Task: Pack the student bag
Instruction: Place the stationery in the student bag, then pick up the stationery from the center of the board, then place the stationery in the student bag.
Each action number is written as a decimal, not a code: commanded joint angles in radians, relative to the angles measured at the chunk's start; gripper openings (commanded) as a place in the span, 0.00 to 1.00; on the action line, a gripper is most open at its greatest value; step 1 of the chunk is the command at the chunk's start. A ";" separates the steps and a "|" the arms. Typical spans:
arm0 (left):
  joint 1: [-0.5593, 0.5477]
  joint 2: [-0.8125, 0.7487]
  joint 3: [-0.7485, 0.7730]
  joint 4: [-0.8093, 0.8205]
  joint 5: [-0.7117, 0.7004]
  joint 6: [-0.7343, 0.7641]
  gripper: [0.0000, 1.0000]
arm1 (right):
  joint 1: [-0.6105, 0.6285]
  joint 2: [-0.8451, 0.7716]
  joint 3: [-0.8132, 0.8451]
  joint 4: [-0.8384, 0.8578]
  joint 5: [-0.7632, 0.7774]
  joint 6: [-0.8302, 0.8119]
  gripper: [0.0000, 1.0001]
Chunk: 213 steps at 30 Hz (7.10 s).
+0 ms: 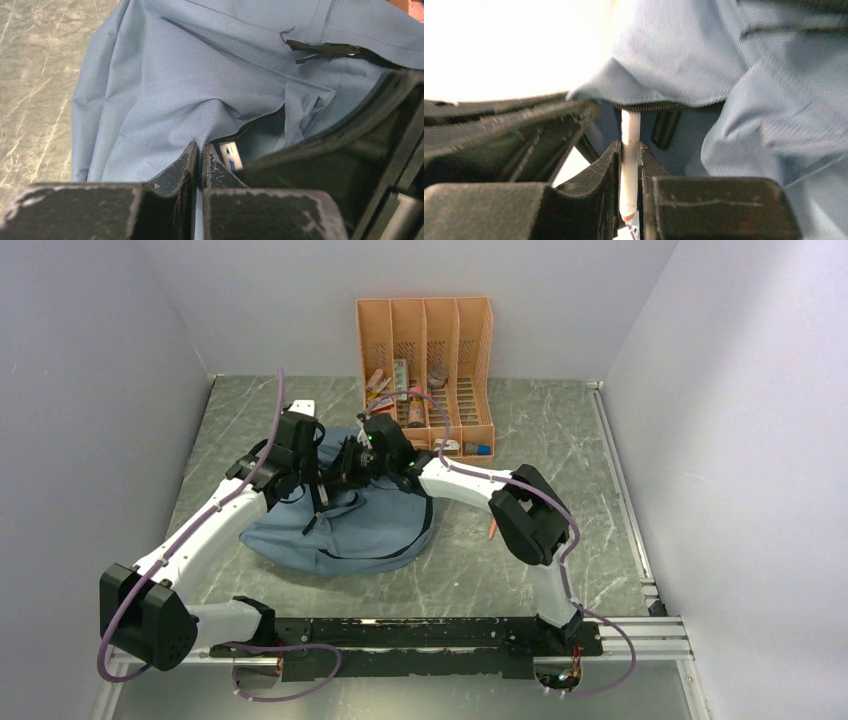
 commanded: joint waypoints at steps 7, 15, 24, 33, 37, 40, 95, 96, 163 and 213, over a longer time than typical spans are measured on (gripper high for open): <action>0.013 -0.030 0.017 0.061 -0.021 0.002 0.05 | -0.020 0.150 0.162 0.021 0.072 -0.008 0.05; 0.014 -0.027 0.017 0.061 -0.018 0.000 0.05 | 0.004 0.184 0.200 0.022 0.054 -0.052 0.15; 0.016 -0.027 0.017 0.061 -0.020 0.002 0.05 | 0.003 0.119 0.132 0.033 0.058 -0.124 0.35; 0.016 -0.028 0.017 0.062 -0.020 0.002 0.05 | -0.040 -0.078 -0.046 -0.024 0.156 -0.241 0.35; 0.015 -0.026 0.017 0.063 -0.019 0.003 0.05 | -0.062 -0.238 -0.166 -0.031 0.230 -0.311 0.35; 0.016 -0.023 0.019 0.063 -0.020 0.002 0.05 | -0.074 -0.350 -0.222 -0.100 0.361 -0.377 0.35; 0.014 -0.022 0.019 0.060 -0.020 0.003 0.05 | -0.699 -0.350 -0.544 -0.477 0.684 -0.410 0.36; 0.014 -0.022 0.019 0.059 -0.020 0.002 0.05 | -0.699 -0.345 -0.542 -0.483 0.686 -0.409 0.34; 0.014 -0.030 0.017 0.060 -0.014 0.003 0.05 | -0.047 0.079 0.174 -0.276 -0.174 -0.325 0.00; 0.014 -0.023 0.020 0.059 -0.023 0.004 0.05 | -0.046 -0.244 -0.065 -0.120 0.336 -0.499 0.34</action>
